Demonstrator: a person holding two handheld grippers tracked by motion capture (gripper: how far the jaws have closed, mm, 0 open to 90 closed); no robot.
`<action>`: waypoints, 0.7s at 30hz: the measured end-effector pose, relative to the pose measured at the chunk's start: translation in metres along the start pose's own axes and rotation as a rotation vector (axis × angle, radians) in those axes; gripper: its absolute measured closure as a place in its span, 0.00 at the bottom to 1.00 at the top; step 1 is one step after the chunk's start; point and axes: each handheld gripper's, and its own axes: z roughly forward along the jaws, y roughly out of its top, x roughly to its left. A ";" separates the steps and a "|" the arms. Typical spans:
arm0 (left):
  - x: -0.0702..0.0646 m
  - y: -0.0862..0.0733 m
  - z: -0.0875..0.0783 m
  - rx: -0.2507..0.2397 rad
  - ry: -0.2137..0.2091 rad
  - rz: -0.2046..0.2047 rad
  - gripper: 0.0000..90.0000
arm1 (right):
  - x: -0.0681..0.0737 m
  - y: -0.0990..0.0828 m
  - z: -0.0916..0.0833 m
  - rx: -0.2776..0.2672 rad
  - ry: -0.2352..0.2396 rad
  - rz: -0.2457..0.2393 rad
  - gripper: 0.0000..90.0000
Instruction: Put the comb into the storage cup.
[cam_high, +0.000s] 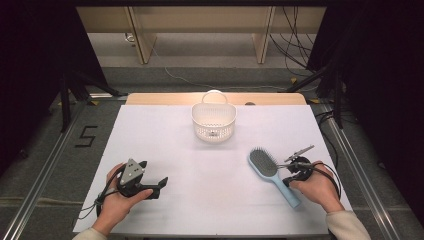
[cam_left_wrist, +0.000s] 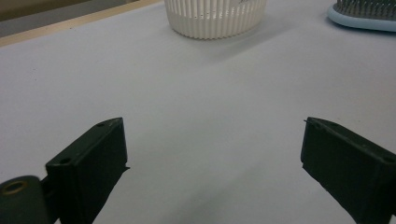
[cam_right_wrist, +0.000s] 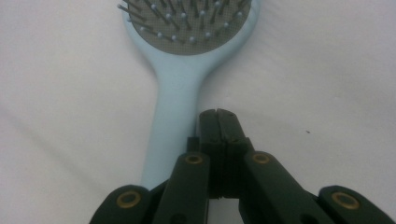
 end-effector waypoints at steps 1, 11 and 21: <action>0.000 0.000 0.000 -0.001 -0.001 0.000 0.08 | 0.000 -0.001 0.000 -0.005 0.000 0.005 1.00; 0.000 0.000 0.000 -0.004 0.000 -0.002 0.08 | -0.001 -0.004 -0.001 -0.036 -0.005 0.010 1.00; 0.001 0.000 0.000 -0.005 0.000 -0.004 0.08 | -0.003 -0.010 -0.011 -0.150 -0.035 0.031 0.92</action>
